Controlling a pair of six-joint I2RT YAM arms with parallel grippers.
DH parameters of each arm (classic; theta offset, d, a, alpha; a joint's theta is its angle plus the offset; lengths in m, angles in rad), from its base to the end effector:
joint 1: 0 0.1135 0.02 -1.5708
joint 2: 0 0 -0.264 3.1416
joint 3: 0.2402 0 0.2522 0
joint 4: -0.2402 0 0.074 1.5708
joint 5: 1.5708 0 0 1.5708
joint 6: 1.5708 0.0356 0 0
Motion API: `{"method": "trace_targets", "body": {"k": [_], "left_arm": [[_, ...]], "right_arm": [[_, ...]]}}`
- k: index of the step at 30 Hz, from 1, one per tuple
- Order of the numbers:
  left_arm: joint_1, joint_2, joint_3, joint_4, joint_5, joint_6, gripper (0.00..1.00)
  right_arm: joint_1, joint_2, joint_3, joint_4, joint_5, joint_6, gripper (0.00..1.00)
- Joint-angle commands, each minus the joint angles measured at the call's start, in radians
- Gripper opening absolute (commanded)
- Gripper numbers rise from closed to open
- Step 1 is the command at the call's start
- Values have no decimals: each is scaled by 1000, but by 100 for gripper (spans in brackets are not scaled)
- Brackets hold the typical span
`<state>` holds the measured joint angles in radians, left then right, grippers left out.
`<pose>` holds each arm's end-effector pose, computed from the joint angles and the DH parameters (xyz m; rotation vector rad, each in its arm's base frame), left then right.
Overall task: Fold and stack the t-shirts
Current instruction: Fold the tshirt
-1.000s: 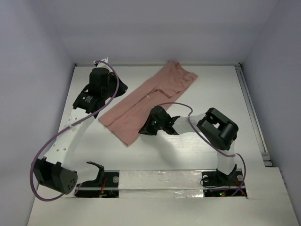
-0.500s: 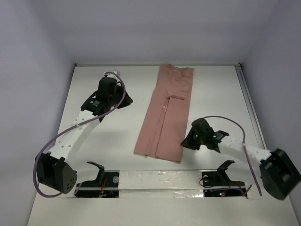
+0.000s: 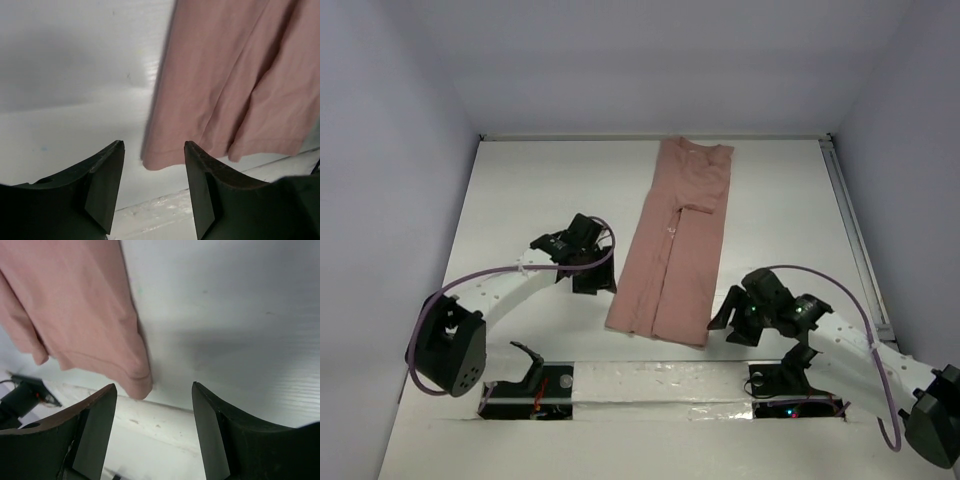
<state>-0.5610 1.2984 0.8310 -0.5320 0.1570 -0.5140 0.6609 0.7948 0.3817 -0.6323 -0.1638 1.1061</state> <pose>0.2119 -0.1397 0.2191 0.1244 2.6676 -0.5819 0.1056 0.0894 0.1641 0.5658 2.7837 0.7382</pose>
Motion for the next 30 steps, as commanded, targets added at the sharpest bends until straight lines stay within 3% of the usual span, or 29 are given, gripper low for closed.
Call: {"method": "trace_targets", "body": {"k": [1,8,15,20,26,30], "left_arm": [[3,27,-70,-20,101,3,48],[3,64,-216,36,173,9,48],[3,93,-233,76,220,-6,44],[3,110,-224,96,230,-6,36],[-7,133,-216,121,236,-11,28],[-16,153,-213,155,245,-18,11]], "right_arm": [[31,-14,-21,77,-97,67,66],[49,81,-84,219,-103,106,52],[58,83,-153,287,-129,155,41],[59,103,-167,324,-137,167,36],[59,120,-188,372,-125,195,22],[68,93,-179,352,-106,201,10]]}}
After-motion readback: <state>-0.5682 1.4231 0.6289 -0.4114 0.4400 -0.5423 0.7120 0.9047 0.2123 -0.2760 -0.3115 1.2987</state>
